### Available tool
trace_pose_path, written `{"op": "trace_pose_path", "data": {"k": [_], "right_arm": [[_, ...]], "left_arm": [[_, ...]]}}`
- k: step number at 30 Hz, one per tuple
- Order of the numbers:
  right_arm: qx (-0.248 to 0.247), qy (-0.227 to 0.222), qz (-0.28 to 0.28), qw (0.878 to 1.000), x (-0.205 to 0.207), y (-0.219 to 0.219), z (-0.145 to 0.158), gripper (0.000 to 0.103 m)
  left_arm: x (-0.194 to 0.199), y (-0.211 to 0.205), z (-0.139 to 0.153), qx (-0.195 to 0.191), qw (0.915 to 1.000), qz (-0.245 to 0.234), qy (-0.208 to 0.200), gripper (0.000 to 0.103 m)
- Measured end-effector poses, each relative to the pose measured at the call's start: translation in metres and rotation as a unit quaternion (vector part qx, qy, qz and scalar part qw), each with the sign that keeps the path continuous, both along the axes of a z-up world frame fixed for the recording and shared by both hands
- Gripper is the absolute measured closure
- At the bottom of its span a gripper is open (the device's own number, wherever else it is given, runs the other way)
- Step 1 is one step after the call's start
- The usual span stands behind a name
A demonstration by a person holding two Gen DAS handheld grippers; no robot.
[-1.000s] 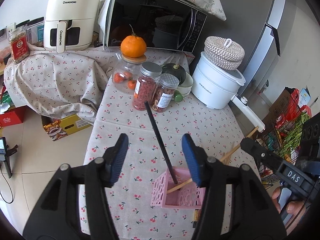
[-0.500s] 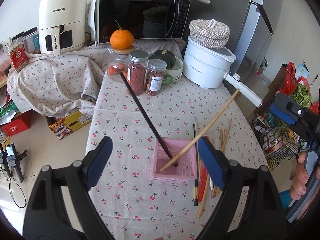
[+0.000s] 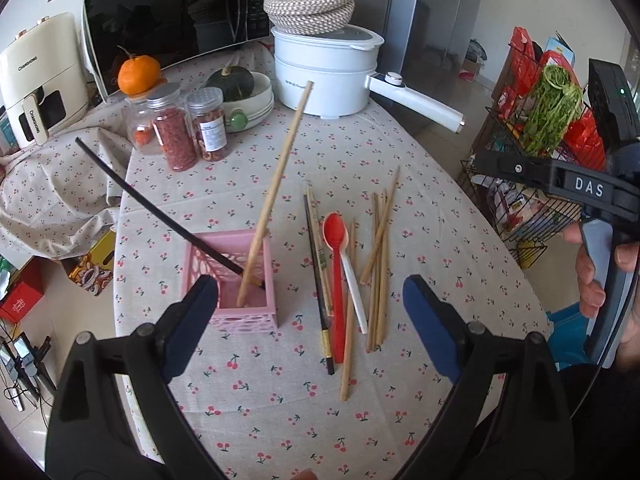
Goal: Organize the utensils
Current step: 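Open the right gripper to drop the wooden chopstick into the pink basket, then grasp a wooden chopstick with the left gripper and lift it upright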
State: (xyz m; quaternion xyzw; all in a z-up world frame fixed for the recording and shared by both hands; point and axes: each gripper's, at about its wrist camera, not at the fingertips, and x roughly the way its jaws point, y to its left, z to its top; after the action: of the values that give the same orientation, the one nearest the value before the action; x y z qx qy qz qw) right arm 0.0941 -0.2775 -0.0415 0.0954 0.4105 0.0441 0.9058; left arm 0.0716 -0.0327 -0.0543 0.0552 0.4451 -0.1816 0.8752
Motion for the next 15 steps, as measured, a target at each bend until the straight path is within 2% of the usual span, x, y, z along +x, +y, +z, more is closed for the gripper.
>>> {"op": "trace_pose_path", "data": {"k": [5,9,12,14,15], "right_arm": [[-0.003,0.028,-0.031,0.999,0.002,-0.032,-0.01,0.02],[-0.024,0.064,-0.06,0.996,0.008,-0.052,-0.025,0.02],[-0.029,0.088,-0.073,0.993,0.011,-0.061,-0.037,0.02],[-0.024,0.096,-0.078,0.992,0.013,-0.067,-0.042,0.02],[-0.021,0.1,-0.081,0.991,0.013,-0.07,-0.044,0.02]], "left_arm": [[0.002,-0.036,-0.002,0.01,0.9996,-0.017,0.018,0.01],[0.01,-0.071,-0.007,0.025,0.9988,-0.034,0.026,0.012],[0.025,-0.099,-0.02,0.038,0.997,-0.046,0.049,0.026],[0.042,-0.115,-0.033,0.047,0.9955,-0.047,0.067,0.045],[0.052,-0.122,-0.041,0.054,0.9947,-0.047,0.075,0.05]]}}
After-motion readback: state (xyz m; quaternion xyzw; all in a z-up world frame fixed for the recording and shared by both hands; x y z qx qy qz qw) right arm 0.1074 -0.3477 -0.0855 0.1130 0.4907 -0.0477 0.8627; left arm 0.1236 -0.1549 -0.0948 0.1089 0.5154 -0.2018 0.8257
